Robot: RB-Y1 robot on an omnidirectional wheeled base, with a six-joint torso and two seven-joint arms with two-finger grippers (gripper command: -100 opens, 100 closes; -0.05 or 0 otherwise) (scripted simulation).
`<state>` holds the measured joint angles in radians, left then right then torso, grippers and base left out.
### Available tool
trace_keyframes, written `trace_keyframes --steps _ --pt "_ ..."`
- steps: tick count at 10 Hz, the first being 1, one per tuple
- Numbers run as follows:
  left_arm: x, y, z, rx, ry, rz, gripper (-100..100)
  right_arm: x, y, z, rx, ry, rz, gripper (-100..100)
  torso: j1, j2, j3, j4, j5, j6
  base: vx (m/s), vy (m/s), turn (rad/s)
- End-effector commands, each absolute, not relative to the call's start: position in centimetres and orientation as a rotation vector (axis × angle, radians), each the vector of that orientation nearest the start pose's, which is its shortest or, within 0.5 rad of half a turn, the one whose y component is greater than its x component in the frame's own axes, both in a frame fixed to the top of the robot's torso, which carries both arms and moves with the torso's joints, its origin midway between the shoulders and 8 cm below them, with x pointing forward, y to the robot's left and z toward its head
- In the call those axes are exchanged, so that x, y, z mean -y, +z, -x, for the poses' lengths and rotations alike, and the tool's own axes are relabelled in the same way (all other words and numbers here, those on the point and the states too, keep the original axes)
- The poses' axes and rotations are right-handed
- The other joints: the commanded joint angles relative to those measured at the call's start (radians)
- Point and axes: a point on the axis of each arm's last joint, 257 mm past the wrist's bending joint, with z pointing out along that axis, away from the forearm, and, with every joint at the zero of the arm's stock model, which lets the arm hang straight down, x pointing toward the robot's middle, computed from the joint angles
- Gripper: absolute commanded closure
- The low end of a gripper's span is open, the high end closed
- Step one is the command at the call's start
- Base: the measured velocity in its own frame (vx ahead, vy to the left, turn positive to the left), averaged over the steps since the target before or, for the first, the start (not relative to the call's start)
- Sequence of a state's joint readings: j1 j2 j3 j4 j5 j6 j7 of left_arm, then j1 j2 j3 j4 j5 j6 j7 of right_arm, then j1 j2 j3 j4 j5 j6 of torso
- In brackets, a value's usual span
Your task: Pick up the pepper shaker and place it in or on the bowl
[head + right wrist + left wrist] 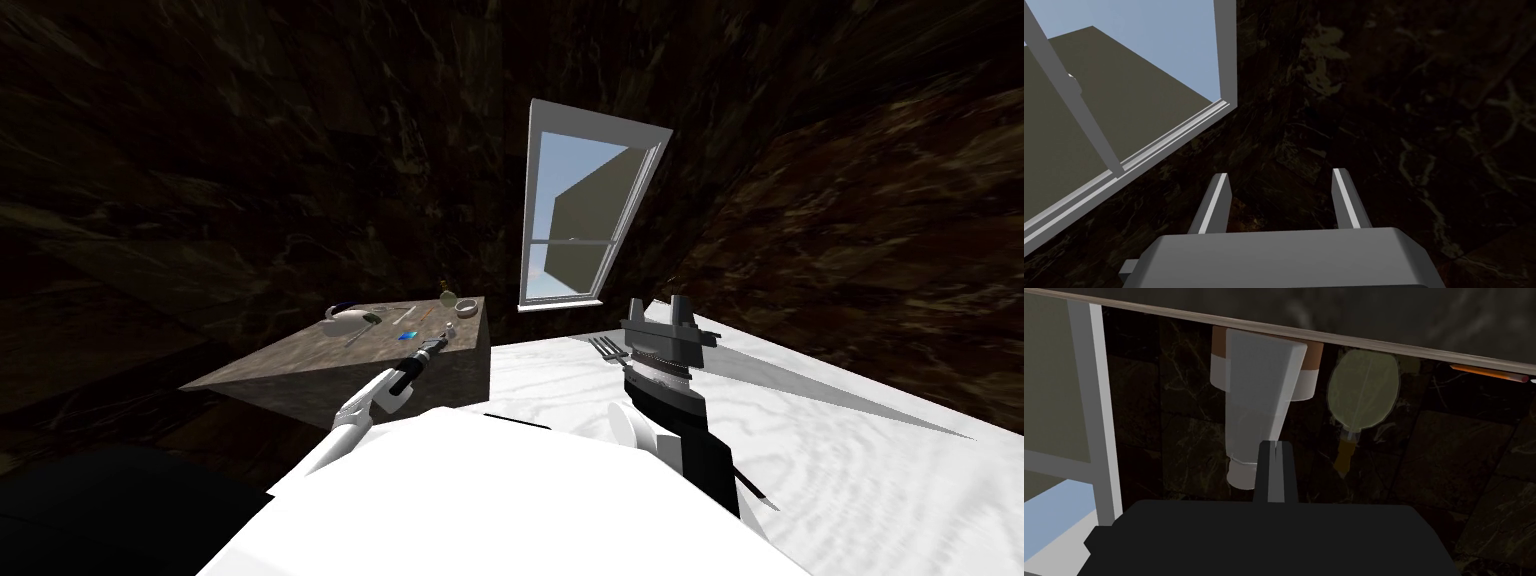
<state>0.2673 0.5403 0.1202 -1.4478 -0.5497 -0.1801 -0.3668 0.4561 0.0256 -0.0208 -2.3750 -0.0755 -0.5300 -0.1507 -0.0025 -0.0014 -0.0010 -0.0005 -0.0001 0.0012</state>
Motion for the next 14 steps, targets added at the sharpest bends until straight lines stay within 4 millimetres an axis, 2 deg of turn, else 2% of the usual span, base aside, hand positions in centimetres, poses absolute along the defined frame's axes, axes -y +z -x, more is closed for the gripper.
trace_keyframes --steps 1,3,7,8,11,14 --pt "-47.7 -29.7 -43.2 -1.752 -0.018 0.243 -100 28.7 8.4 -31.5 -0.39 1.522 -0.625 0 0.0 0.0 0.0 0.0 0.0 0.0 -0.098 -0.039 0.102" --pt "-48.3 -29.0 -43.1 -1.734 -0.028 0.286 -100 28.7 8.4 -31.5 -0.39 1.523 -0.625 0 -0.004 0.009 0.005 0.002 -0.001 0.0 -0.166 -0.061 0.069" --pt "-49.8 -26.9 -43.0 -1.688 -0.047 0.377 -100 28.7 8.4 -31.5 -0.39 1.523 -0.625 0 -0.004 0.011 0.006 0.002 -0.001 0.0 -0.144 -0.042 0.038" --pt "-50.2 -27.0 -42.9 -1.71 -0.018 0.34 -100 28.7 8.4 -31.5 -0.39 1.523 -0.625 0 -0.002 0.009 0.005 0.002 -0.001 0.0 0.036 -0.036 -0.15" --pt "-50.1 -27.9 -42.9 -1.753 0.017 0.265 -100 28.8 8.4 -31.5 -0.39 1.522 -0.625 0 -0.001 -0.011 -0.006 -0.002 0.0 0.001 0.175 -0.012 -0.087" --pt "-50.2 -28.2 -42.8 -1.77 0.035 0.229 -100 28.8 8.4 -31.5 -0.39 1.522 -0.625 0 0.001 -0.015 -0.009 -0.003 0.0 0.0 0.176 0.014 -0.052"
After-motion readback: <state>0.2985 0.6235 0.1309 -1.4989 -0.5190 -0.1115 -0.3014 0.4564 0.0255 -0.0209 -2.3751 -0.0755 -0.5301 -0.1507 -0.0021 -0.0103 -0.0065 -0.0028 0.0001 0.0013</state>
